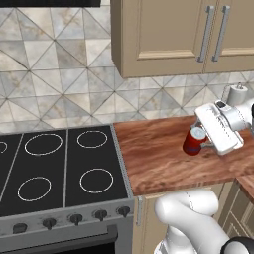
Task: Four empty soda cans are scattered around the kitchen. Gather all the cans and cluster them next to the stove for recycling.
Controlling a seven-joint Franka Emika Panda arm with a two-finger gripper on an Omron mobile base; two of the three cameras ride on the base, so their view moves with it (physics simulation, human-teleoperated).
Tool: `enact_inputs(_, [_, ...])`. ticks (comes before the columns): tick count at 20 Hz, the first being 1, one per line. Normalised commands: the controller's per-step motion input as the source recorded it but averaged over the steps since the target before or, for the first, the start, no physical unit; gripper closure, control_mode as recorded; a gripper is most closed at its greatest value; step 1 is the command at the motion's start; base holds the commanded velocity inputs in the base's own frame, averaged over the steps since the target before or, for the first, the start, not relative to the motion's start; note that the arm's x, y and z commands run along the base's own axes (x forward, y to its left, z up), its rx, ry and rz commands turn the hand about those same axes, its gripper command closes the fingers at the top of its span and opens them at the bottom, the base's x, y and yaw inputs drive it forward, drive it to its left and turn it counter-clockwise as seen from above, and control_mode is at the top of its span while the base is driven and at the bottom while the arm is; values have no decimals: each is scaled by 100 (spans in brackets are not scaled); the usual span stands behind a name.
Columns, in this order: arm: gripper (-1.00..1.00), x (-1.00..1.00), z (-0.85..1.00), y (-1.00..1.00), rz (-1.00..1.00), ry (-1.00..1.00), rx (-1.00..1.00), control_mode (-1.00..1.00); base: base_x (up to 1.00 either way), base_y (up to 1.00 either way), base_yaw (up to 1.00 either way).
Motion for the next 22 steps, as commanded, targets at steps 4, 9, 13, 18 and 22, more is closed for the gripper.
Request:
enact_inputs(4, [100,2,0,0,0,3,0,-100,2,0,0])
enact_inputs(9, [100,0,0,0,0,0,0,-100,0,0,0])
enact_inputs(13, [100,7,-10,2,0,-5,0,-100,0,0,0])
enact_inputs(18, [100,42,-12,18,0,0,4,-100,0,0,0])
enact_inputs(22, [100,61,-11,23,0,0,5,-100,0,0,0])
